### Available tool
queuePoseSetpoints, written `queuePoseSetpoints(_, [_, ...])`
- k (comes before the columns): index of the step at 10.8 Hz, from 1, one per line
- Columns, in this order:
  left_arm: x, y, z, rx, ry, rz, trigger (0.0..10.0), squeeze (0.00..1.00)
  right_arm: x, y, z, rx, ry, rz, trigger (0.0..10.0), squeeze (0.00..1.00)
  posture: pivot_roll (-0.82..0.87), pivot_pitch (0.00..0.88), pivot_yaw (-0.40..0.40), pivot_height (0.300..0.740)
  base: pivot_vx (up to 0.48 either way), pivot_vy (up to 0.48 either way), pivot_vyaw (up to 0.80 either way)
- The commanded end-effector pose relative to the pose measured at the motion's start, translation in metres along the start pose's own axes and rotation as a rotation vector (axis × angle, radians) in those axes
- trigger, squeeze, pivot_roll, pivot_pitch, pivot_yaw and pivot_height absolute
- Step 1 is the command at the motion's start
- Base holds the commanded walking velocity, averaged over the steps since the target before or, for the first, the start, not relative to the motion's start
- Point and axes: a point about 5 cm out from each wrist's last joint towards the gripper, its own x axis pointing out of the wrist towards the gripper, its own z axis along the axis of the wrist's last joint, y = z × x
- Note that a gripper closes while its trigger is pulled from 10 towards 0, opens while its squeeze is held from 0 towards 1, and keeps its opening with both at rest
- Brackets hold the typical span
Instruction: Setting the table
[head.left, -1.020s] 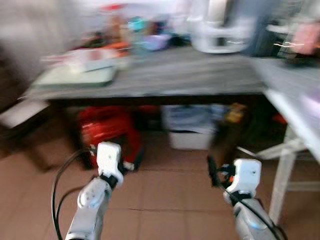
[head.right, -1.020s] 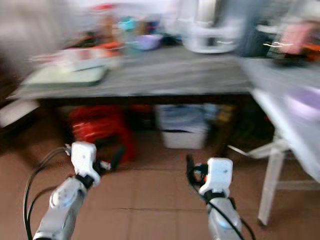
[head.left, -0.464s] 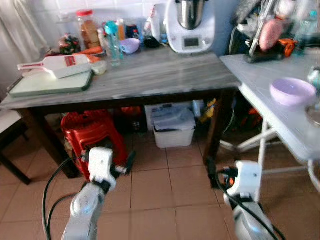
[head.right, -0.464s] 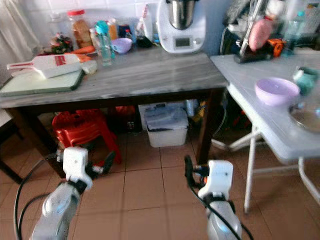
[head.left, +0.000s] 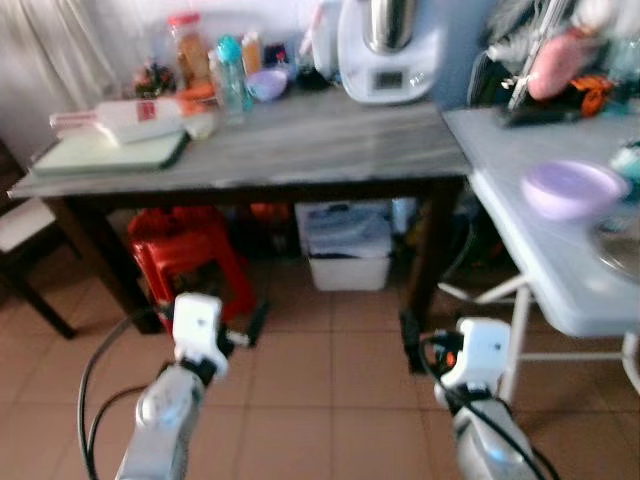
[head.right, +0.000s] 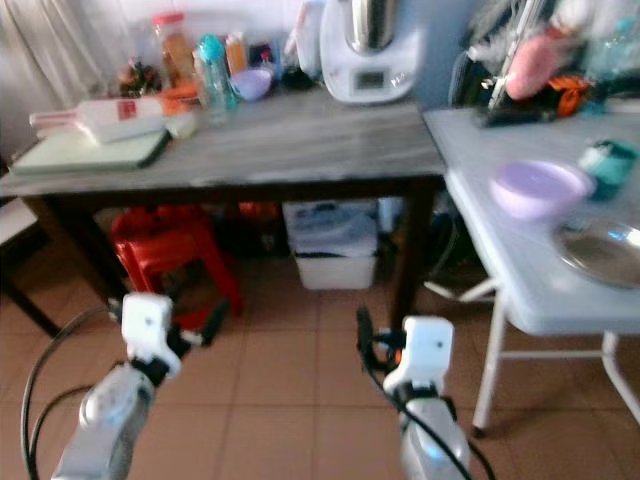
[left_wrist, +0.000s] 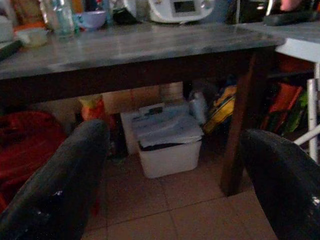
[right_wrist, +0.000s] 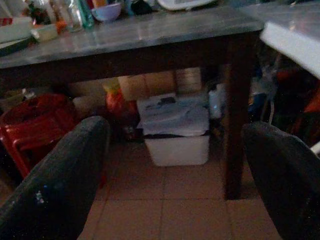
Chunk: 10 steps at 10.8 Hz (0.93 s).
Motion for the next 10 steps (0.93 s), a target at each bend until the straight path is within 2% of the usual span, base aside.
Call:
queuePoseSetpoints(1, [0.000, 0.000, 0.000, 0.019, 0.009, 0.001, 10.0, 0.00, -0.001, -0.004, -0.001, -0.010, 0.006, -0.026, 10.0, 0.00, 0.07, 0.000, 0.096, 0.740, 0.000, 0.000, 0.00])
queuePoseSetpoints(4, [0.000, 0.002, -0.001, 0.071, 0.033, -0.010, 10.0, 0.00, -0.003, -0.005, 0.000, 0.001, 0.004, -0.040, 10.0, 0.00, 0.07, 0.000, 0.102, 0.740, 0.000, 0.000, 0.00])
queuePoseSetpoints(8, [0.003, 0.002, 0.008, 0.069, 0.000, -0.006, 10.0, 0.00, -0.003, -0.008, 0.005, -0.006, -0.025, -0.053, 10.0, 0.00, 0.07, 0.000, 0.102, 0.740, 0.000, 0.000, 0.00])
queuePoseSetpoints(10, [0.002, 0.006, 0.013, 0.062, -0.019, 0.007, 10.0, 0.00, -0.005, -0.012, 0.015, -0.006, -0.069, -0.068, 10.0, 0.00, 0.07, 0.000, 0.101, 0.740, 0.000, 0.000, 0.00])
